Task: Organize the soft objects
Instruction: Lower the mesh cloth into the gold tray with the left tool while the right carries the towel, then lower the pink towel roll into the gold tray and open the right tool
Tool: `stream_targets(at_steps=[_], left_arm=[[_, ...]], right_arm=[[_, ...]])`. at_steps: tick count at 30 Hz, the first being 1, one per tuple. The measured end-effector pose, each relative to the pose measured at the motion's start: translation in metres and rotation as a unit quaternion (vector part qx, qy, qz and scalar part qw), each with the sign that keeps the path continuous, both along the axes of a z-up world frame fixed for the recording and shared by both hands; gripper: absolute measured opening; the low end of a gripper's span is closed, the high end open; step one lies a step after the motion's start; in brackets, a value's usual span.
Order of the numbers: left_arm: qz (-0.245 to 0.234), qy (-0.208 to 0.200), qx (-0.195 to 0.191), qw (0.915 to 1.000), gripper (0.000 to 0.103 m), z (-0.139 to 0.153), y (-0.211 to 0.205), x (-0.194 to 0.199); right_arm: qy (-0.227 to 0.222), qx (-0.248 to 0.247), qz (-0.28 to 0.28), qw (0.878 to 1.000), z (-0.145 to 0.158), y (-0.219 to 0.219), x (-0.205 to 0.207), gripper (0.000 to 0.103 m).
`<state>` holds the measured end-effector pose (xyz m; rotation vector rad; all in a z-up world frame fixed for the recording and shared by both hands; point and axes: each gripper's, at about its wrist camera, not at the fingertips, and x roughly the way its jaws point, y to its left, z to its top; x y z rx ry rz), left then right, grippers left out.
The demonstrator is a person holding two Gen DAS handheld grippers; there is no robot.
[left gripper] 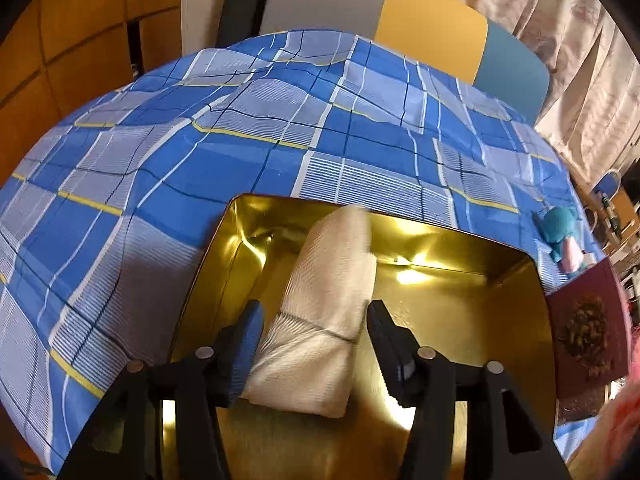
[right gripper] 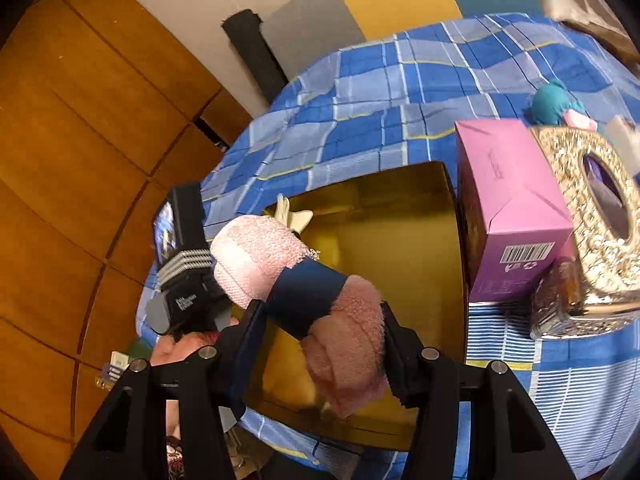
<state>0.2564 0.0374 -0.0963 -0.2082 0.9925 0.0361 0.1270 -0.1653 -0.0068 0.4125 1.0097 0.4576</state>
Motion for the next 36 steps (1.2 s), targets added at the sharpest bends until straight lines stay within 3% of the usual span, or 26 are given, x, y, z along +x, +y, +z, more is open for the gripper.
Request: stream_targets(at_steps=[4, 8, 14, 23, 31, 36], left_arm=[[0.002, 0.004, -0.028, 0.9996, 0.056, 0.005, 0.007, 0.001], [0.017, -0.038, -0.057, 0.9975, 0.056, 0.030, 0.026, -0.023], [0.043, -0.085, -0.057, 0.9938, 0.056, 0.057, 0.046, -0.071], [0.063, -0.094, -0.079, 0.9904, 0.056, 0.049, 0.053, -0.137], [0.082, -0.097, -0.096, 0.9872, 0.056, 0.044, 0.064, -0.156], [0.095, -0.091, -0.108, 0.9854, 0.056, 0.041, 0.073, -0.158]], right_arm=[[0.018, 0.003, -0.005, 1.000, -0.014, 0.002, 0.008, 0.055], [0.030, 0.000, -0.008, 1.000, -0.024, 0.003, 0.013, 0.055], [0.051, -0.004, -0.008, 0.999, -0.039, 0.013, 0.026, 0.056], [0.075, -0.026, -0.008, 0.997, -0.057, 0.042, 0.051, 0.056], [0.102, -0.045, -0.050, 0.992, -0.075, 0.068, 0.093, 0.057], [0.125, -0.030, -0.088, 0.988, -0.085, 0.080, 0.117, 0.059]])
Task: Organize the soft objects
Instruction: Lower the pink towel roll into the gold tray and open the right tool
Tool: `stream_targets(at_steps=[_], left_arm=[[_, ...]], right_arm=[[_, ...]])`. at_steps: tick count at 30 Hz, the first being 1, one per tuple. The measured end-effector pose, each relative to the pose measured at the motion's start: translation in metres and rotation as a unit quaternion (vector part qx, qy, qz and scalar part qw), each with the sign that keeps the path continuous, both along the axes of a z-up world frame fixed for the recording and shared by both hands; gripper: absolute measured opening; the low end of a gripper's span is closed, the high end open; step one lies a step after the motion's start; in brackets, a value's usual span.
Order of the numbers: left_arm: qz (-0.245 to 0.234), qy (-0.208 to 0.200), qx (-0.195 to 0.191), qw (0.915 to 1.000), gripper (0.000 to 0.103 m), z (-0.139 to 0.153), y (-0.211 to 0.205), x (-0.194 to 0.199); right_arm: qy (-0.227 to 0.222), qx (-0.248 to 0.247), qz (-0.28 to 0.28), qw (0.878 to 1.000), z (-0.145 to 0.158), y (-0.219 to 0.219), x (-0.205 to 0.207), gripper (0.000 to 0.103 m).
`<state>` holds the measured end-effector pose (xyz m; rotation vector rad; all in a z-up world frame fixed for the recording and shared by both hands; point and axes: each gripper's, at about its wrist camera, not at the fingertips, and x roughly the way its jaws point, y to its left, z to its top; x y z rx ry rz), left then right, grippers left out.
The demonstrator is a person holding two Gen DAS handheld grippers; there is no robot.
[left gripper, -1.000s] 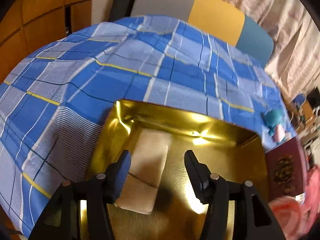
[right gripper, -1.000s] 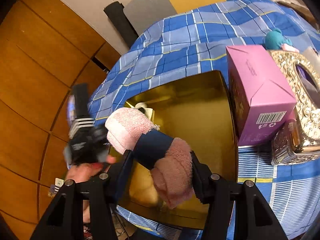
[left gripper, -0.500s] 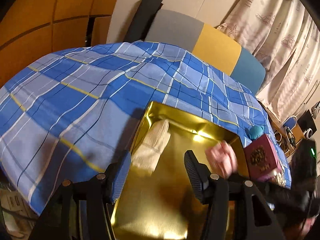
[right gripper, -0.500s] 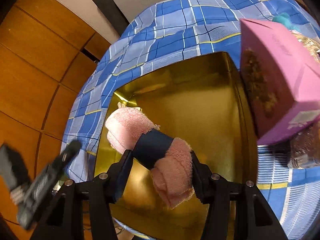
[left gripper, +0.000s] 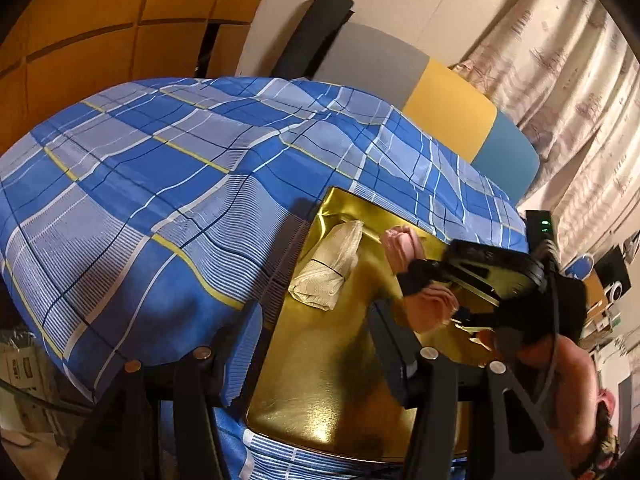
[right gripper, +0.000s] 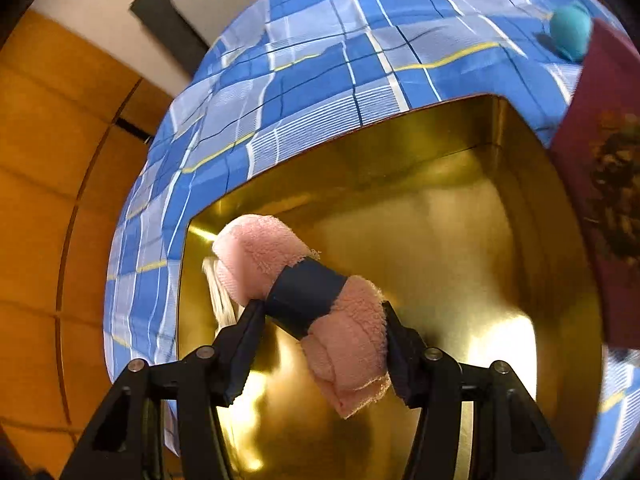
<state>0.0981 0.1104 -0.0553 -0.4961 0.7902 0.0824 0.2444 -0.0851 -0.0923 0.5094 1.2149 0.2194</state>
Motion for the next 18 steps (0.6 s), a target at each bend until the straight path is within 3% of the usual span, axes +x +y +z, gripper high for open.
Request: stream_targets(at_steps=[9, 13, 18], left_arm=[[0.022, -0.012, -0.008, 0.9996, 0.056, 0.005, 0.015, -0.004], [0.035, -0.015, -0.015, 0.9991, 0.056, 0.006, 0.024, -0.006], [0.050, -0.016, -0.022, 0.9984, 0.056, 0.005, 0.034, -0.007]], right_arm=[[-0.013, 0.027, -0.041, 0.999, -0.001, 0.015, 0.022, 0.068], [-0.045, 0.014, 0.006, 0.999, 0.015, 0.017, 0.010, 0.069], [-0.051, -0.006, 0.087, 0.995, 0.015, 0.021, -0.016, 0.069]])
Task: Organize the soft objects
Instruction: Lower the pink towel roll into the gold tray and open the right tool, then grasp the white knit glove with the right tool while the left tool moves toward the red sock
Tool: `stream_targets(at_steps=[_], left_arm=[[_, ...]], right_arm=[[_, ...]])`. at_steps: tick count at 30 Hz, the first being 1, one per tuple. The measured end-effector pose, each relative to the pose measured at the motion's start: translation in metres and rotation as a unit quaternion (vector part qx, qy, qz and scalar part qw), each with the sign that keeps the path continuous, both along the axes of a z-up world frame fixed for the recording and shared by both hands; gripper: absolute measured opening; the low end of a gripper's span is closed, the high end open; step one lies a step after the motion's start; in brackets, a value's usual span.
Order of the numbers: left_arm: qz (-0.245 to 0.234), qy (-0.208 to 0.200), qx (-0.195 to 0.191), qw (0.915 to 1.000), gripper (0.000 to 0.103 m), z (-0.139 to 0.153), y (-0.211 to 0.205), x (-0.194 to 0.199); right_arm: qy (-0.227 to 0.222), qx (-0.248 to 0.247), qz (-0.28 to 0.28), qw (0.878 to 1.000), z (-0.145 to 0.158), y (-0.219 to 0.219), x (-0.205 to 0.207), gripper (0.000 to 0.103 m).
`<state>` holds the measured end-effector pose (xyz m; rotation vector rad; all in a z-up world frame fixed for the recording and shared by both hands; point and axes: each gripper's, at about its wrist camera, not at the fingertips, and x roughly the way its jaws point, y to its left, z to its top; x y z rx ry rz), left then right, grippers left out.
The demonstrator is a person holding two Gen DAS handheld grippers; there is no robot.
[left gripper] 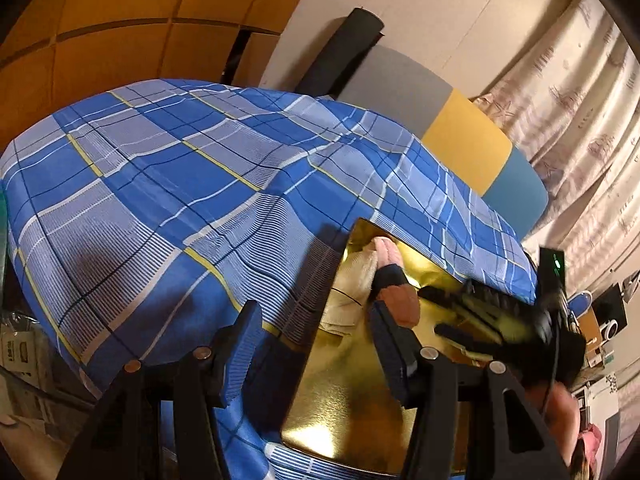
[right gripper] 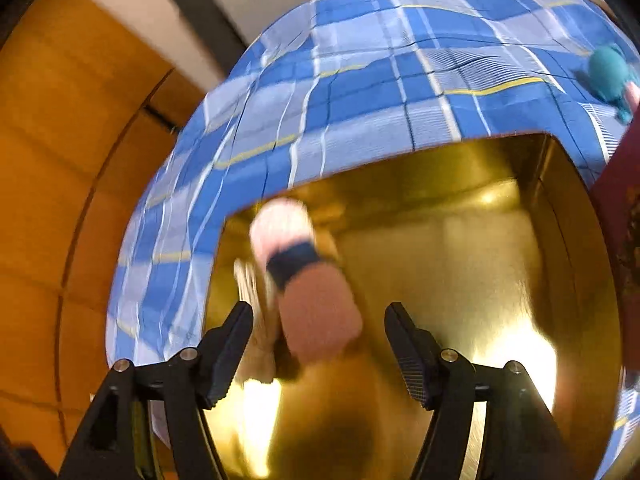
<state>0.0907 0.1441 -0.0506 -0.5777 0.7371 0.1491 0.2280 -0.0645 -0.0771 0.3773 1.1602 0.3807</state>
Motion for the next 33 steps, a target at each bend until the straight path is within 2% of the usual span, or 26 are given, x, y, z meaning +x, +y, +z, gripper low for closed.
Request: stream_targets(at_steps=[7, 10, 15, 19, 24, 28, 33], left_arm=[[0.001, -0.002, 0.001, 1.0000, 0.056, 0.001, 0.001, -0.001], [-0.002, -0.004, 0.006, 1.0000, 0.056, 0.004, -0.001, -0.002], [-0.010, 0.001, 0.009, 0.9999, 0.056, 0.002, -0.005, -0.002], [-0.031, 0.006, 0.002, 0.9995, 0.056, -0.002, -0.013, 0.001], [-0.081, -0.003, -0.007, 0.9967, 0.056, -0.002, -0.036, 0.003], [-0.129, -0.010, -0.002, 0.9916, 0.061, 0.001, -0.063, 0.004], [-0.187, -0.011, 0.020, 0.9821, 0.065, 0.001, -0.103, 0.000]], right_arm=[[0.000, -0.040, 0.069, 0.997, -0.006, 0.021, -0.025, 0.069], [0.000, -0.060, 0.075, 0.995, -0.009, 0.028, -0.027, 0.069], [-0.008, -0.054, 0.059, 0.997, -0.006, 0.023, -0.022, 0.069], [-0.055, -0.040, 0.054, 0.996, 0.022, 0.005, -0.037, 0.069], [-0.127, -0.036, 0.038, 0.991, 0.061, -0.028, -0.065, 0.069], [-0.193, -0.051, 0.006, 0.980, 0.089, -0.064, -0.093, 0.072], [-0.232, -0.078, -0.041, 0.969, 0.105, -0.113, -0.117, 0.076]])
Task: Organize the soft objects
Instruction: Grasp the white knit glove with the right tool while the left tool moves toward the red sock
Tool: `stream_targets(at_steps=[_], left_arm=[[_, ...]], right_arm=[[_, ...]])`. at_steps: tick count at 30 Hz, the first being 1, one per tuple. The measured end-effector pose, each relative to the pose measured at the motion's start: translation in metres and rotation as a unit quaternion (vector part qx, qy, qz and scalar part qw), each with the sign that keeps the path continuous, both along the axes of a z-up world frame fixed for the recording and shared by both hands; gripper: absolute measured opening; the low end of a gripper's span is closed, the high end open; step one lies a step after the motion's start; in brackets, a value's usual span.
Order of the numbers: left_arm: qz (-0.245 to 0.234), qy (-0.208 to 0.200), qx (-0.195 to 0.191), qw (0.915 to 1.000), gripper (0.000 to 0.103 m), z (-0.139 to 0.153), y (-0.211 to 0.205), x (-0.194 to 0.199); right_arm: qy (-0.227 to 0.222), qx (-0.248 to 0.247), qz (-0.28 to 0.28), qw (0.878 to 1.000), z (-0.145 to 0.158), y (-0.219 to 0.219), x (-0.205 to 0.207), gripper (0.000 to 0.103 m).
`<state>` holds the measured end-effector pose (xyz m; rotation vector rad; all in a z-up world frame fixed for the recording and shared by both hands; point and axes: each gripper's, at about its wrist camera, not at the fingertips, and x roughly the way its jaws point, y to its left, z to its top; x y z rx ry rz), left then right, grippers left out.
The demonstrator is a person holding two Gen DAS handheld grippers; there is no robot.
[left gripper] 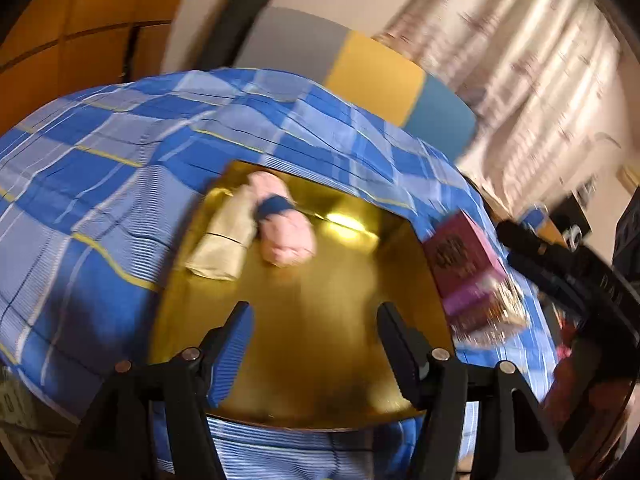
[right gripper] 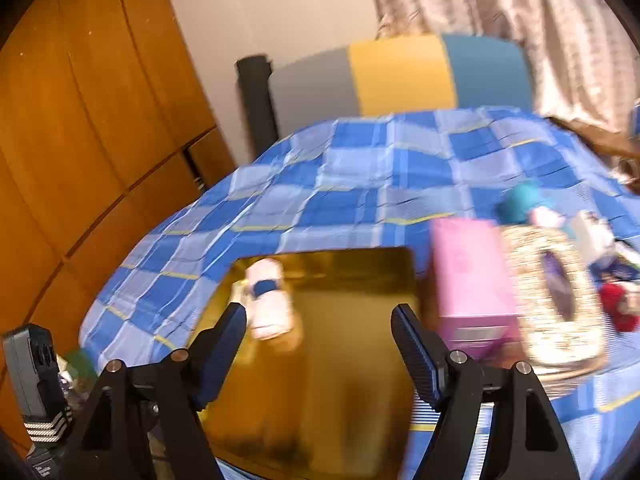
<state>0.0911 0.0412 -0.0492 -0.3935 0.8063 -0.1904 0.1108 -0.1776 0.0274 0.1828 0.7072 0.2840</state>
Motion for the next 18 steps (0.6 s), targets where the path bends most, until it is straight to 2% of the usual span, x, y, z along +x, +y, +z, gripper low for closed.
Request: stream_targets(at_steps=[9, 15, 18], left_arm=[[-0.091, -0.001, 0.019, 0.9957, 0.065, -0.002, -0.061, -0.012], [-0.144, -0.005, 0.020, 0.9894, 0.065, 0.000, -0.097, -0.018], [-0.162, -0.006, 0.024, 0.9865, 0.065, 0.001, -0.113, -0.020]], right_arm=[[-0.007, 0.011, -0.109, 0.994, 0.004, -0.102, -0.026, 0.076], [0.027, -0.007, -0.191, 0.981, -0.015, -0.183, -0.034, 0.076], [0.057, -0.014, -0.233, 0.971, -0.032, -0.225, -0.035, 0.076]])
